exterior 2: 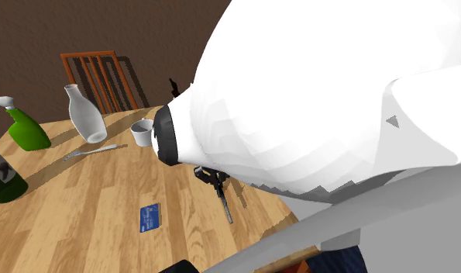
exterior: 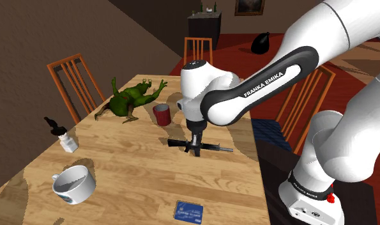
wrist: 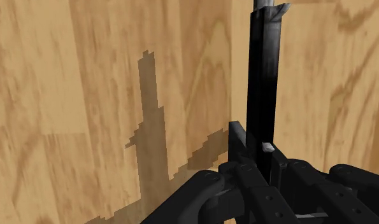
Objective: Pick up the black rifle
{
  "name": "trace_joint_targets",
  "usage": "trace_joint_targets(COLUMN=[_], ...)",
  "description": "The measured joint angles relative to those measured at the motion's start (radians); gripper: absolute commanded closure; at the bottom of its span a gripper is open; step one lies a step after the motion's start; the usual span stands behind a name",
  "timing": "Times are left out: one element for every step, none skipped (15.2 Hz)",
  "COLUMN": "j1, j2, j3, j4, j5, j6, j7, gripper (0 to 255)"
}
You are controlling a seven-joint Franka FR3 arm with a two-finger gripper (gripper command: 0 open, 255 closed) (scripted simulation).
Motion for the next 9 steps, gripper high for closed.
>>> trace_joint_targets(j1=[0.000, 0.000, 0.001, 0.000, 0.001, 0.001, 0.002, 0.002, 0.002], j2=[0.000, -0.001, -0.004, -0.010, -0.020, -0.026, -0.033, -0.038, -0.041], j3=[0.000, 0.000, 0.000, -0.002, -0.002, -0.004, -0.004, -0.005, -0.005], j4=[0.000, -0.001, 0.002, 0.007, 0.013, 0.020, 0.026, 0.037, 0.044], j5=[0.000, 0.000, 0.001, 0.001, 0.003, 0.003, 0.004, 0.005, 0.005], j6=[0.000, 0.000, -0.006, -0.017, -0.032, -0.045, -0.059, -0.074, -0.085], j7=[0.000, 0.000, 0.000, -0.002, -0.002, -0.005, -0.005, -0.006, -0.006], gripper=[255, 255, 255, 255, 255, 255, 255, 255, 255])
